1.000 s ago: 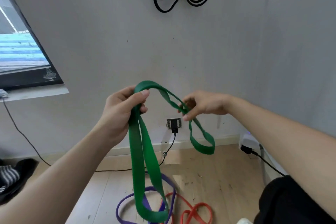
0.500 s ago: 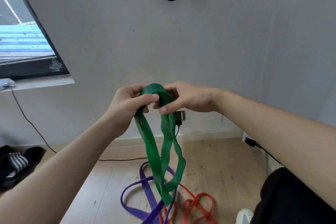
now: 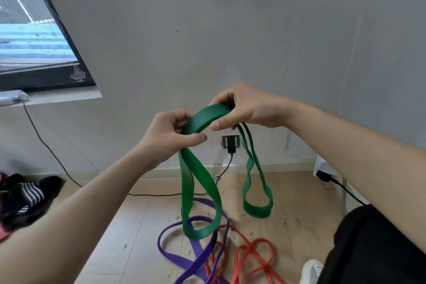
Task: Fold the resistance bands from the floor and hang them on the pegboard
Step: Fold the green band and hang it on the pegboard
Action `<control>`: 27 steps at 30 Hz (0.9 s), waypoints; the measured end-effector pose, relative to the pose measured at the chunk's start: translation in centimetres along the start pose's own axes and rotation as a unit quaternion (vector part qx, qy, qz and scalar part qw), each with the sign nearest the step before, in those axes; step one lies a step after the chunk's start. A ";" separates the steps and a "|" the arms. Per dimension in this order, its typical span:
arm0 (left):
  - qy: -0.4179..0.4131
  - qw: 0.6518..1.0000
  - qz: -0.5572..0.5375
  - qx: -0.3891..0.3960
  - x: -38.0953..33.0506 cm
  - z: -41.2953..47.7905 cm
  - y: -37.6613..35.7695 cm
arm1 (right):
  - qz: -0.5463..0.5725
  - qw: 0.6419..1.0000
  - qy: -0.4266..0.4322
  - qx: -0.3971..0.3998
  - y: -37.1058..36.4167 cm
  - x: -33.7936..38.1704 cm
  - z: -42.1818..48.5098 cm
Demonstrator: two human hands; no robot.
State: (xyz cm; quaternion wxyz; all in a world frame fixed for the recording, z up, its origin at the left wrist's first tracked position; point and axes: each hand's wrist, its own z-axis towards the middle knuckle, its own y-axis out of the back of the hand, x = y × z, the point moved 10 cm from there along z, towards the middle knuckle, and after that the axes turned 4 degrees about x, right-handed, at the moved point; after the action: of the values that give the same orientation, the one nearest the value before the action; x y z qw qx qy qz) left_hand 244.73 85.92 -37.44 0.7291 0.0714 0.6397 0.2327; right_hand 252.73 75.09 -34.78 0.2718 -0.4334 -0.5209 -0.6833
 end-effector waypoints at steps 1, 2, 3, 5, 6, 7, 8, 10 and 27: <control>-0.003 1.000 0.012 -0.006 0.0 0.2 0.1 | 0.001 1.000 0.002 -0.014 0.3 0.1 0.1; -0.007 1.000 0.022 -0.009 0.1 0.3 0.1 | 0.003 0.999 0.008 -0.032 0.6 0.3 0.1; -0.007 0.999 0.031 -0.006 0.3 0.4 0.1 | 0.006 0.998 0.018 -0.052 0.9 0.5 0.1; -0.001 0.999 0.053 0.010 1.0 0.3 -0.3 | 0.030 0.994 0.043 -0.095 1.7 1.1 0.1; 0.007 0.998 0.064 0.018 1.6 0.3 -0.5 | 0.045 0.991 0.055 -0.117 2.2 1.3 0.1; 0.014 0.997 0.071 0.022 2.0 0.2 -0.6 | 0.058 0.987 0.065 -0.138 2.7 1.4 -0.1; 0.018 0.997 0.075 0.021 2.4 0.1 -0.7 | 0.066 0.983 0.071 -0.154 3.1 1.4 -0.2; 0.021 0.997 0.071 0.010 2.7 0.2 -0.5 | 0.077 0.977 0.077 -0.183 3.6 1.4 -0.5; 0.081 0.993 -0.081 0.009 4.7 -0.2 -0.3 | 0.138 0.941 0.009 -0.308 9.1 -2.9 -2.5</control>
State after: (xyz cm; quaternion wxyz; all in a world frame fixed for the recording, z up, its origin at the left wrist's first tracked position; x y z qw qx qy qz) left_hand 244.93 87.65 -41.80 0.6906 0.0065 0.7024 0.1724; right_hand 260.81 69.65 -33.18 0.2211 -0.5573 -0.2179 -0.7701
